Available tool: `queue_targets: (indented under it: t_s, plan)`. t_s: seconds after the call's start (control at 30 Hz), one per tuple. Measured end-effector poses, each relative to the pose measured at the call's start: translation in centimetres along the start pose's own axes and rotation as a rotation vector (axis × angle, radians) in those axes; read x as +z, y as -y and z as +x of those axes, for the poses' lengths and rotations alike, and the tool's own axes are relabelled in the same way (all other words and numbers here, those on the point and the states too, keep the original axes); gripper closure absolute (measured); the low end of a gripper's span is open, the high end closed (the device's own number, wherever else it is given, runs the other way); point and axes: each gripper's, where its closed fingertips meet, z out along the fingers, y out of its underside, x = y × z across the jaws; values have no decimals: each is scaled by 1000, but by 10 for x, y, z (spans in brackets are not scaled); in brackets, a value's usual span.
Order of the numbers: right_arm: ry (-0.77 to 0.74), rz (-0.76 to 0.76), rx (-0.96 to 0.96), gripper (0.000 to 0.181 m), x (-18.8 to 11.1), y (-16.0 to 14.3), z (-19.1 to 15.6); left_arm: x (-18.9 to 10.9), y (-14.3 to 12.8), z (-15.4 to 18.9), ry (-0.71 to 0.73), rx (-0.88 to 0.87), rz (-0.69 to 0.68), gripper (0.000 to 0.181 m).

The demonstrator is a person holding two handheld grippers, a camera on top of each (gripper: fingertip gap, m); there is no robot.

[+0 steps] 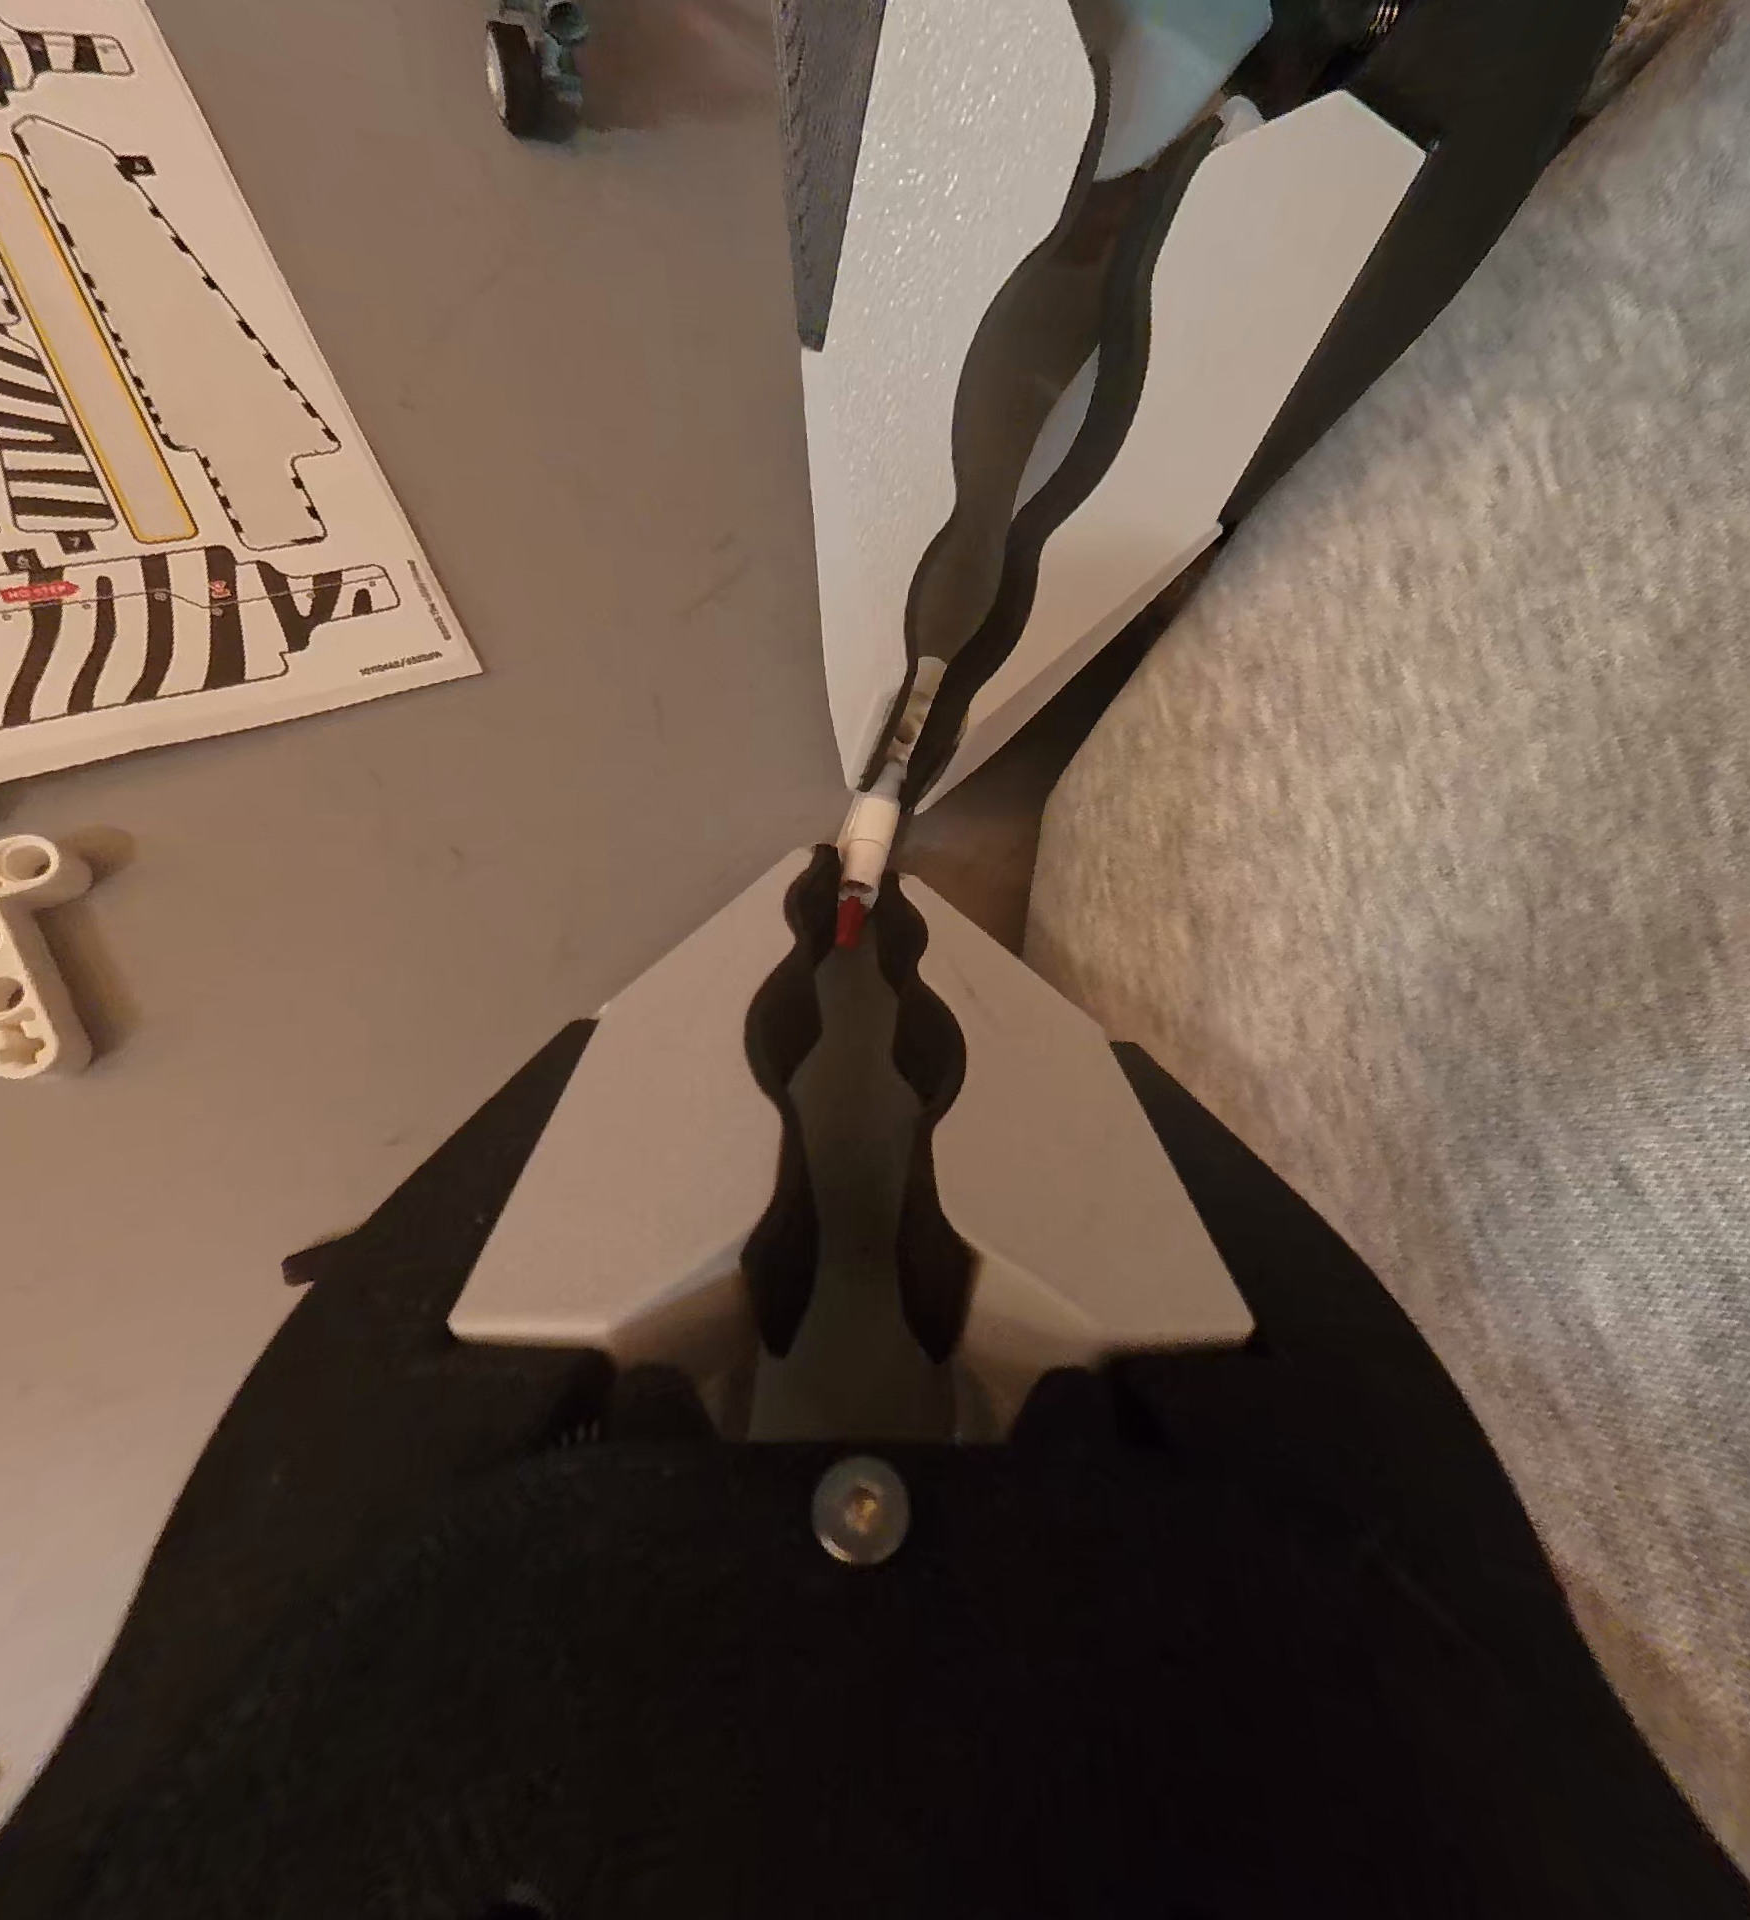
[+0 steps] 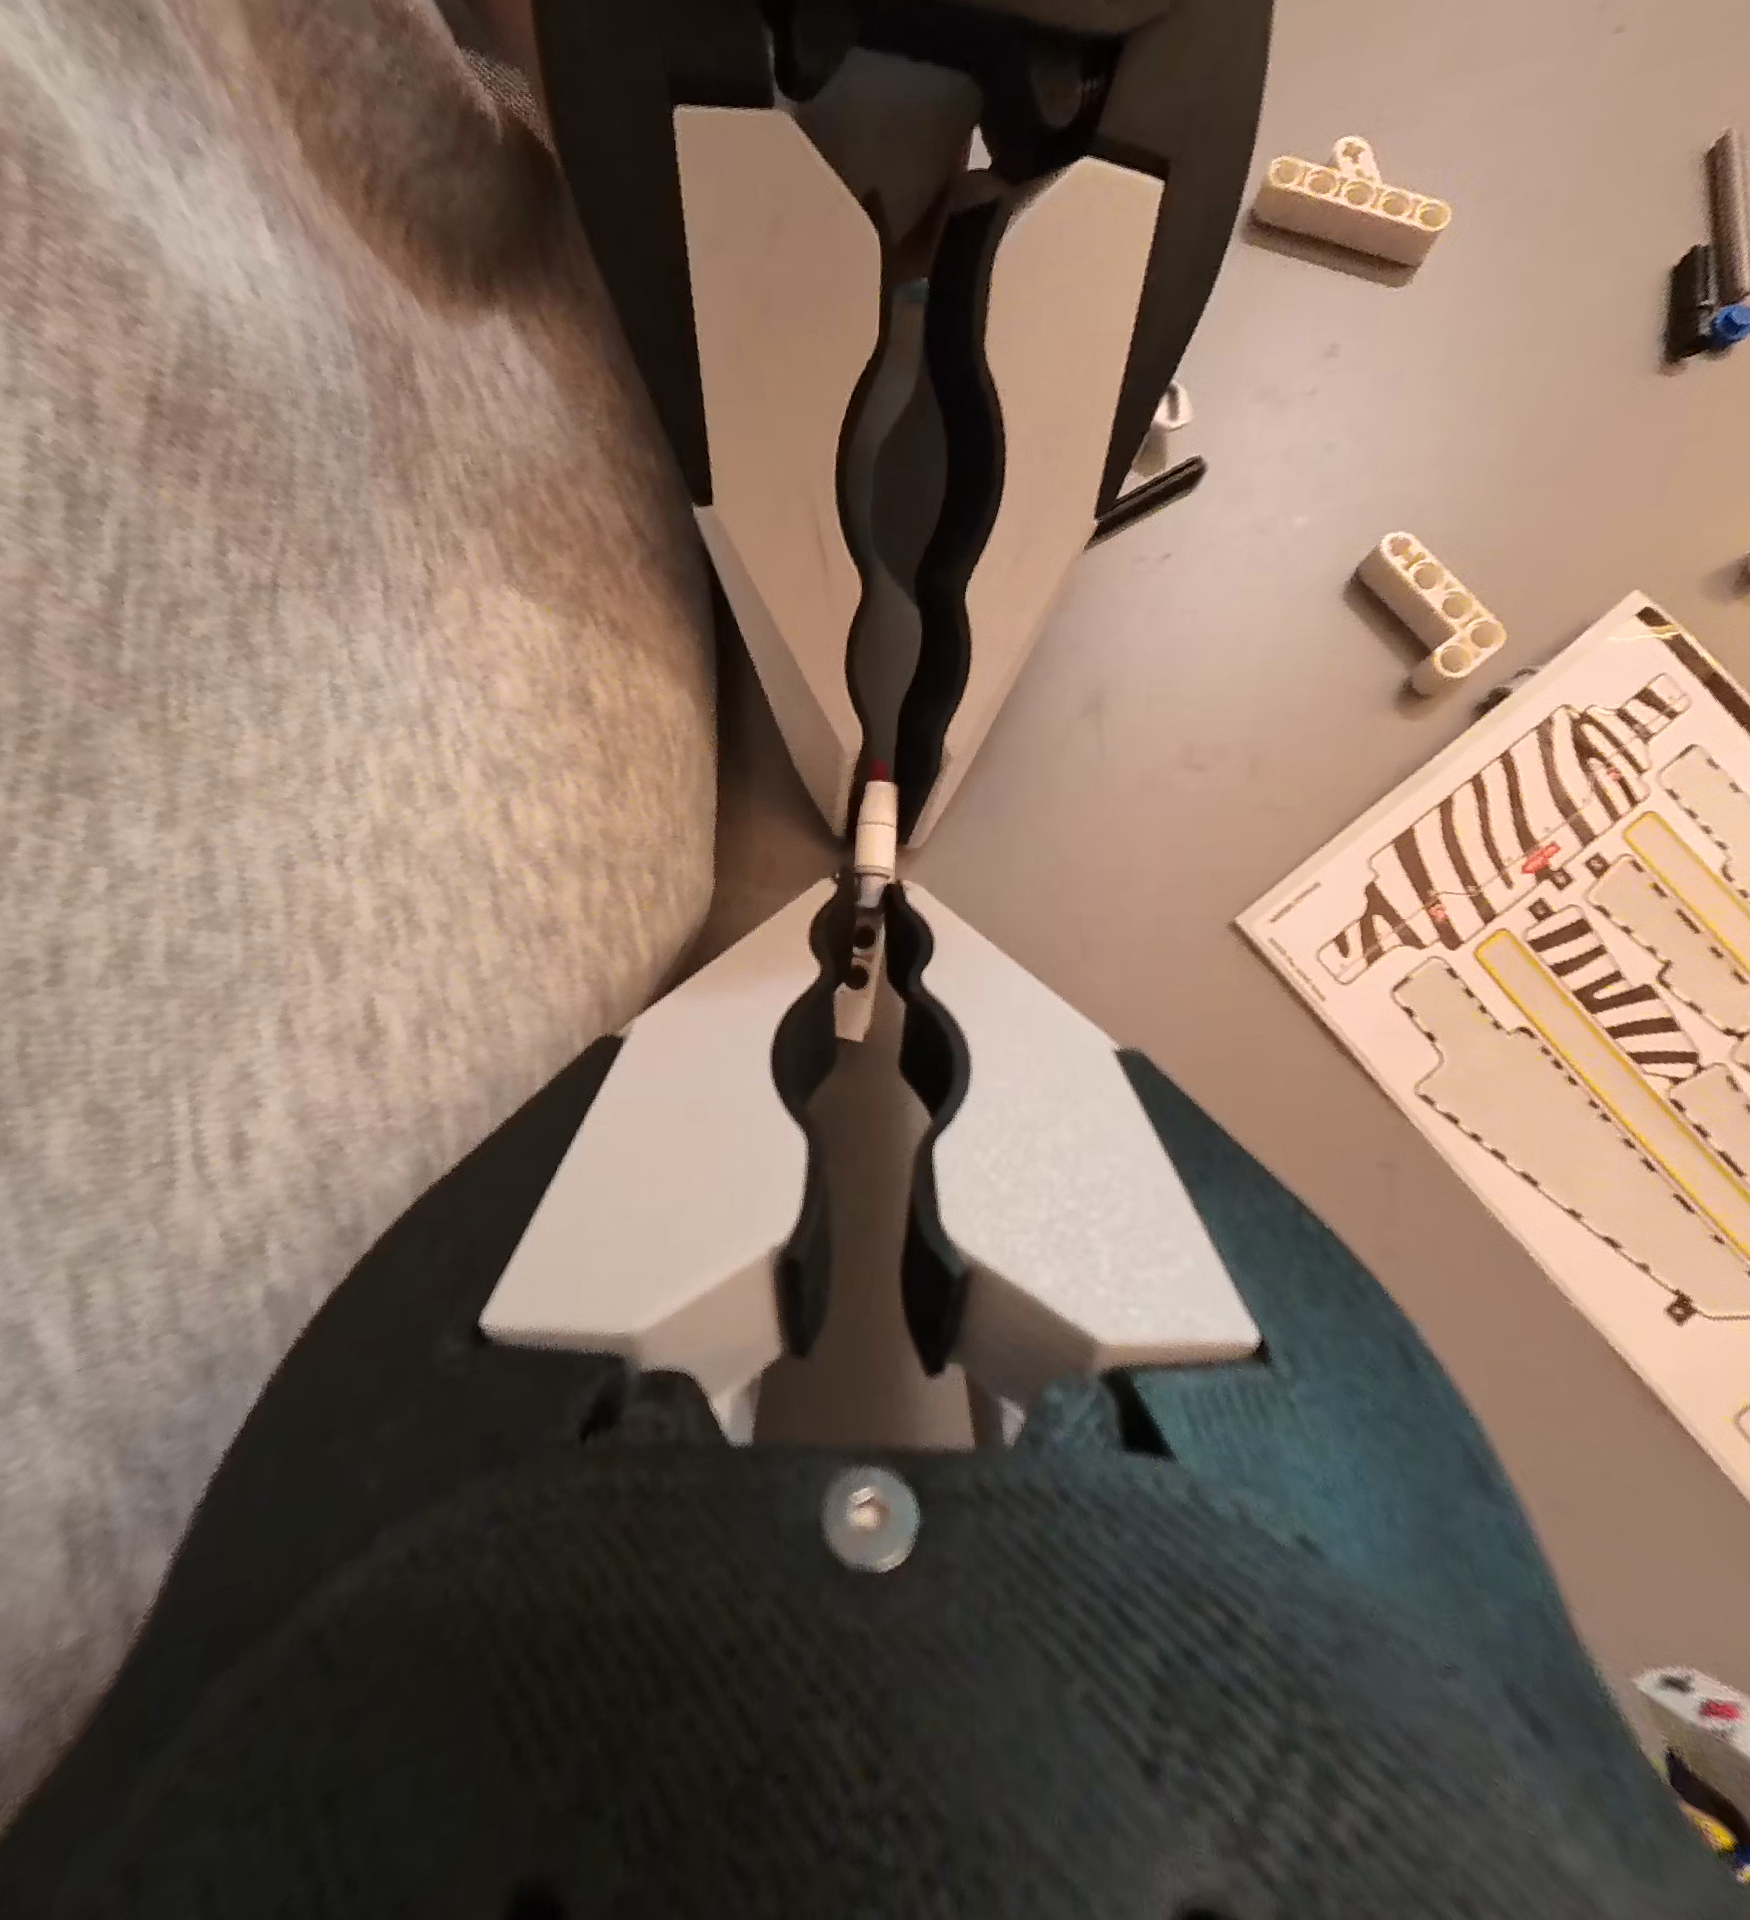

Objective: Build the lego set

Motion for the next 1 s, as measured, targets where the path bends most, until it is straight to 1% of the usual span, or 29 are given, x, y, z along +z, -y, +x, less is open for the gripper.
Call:
queue_targets:
  t_s: [0.2,0.33,0.4,0.53,0.6,0.67,0.8,0.93,1.0]
  plan:
    - [12,22,-2,176,-1,-1,-4,1,-1,4,-10,-6,6,172]
    - [54,81,114,176,0,1,0,0,0,2,-5,-20,11,173]
    - [36,68,107,176,0,1,1,0,0,2,-18,-35,11,173]
    - [7,19,22,168,1,7,0,1,1,2,-20,-36,9,172]
    - [2,-18,-11,175,6,6,0,3,2,3,-20,-36,9,173]
    - [2,-39,-35,175,6,6,1,3,2,2,-8,-28,10,173]
    - [18,-31,-24,175,5,5,0,3,1,2,22,-1,10,173]
    - [56,12,42,175,5,6,0,3,1,2,16,-9,13,173]
    - [55,-3,43,175,5,4,0,3,1,2,18,-5,12,173]
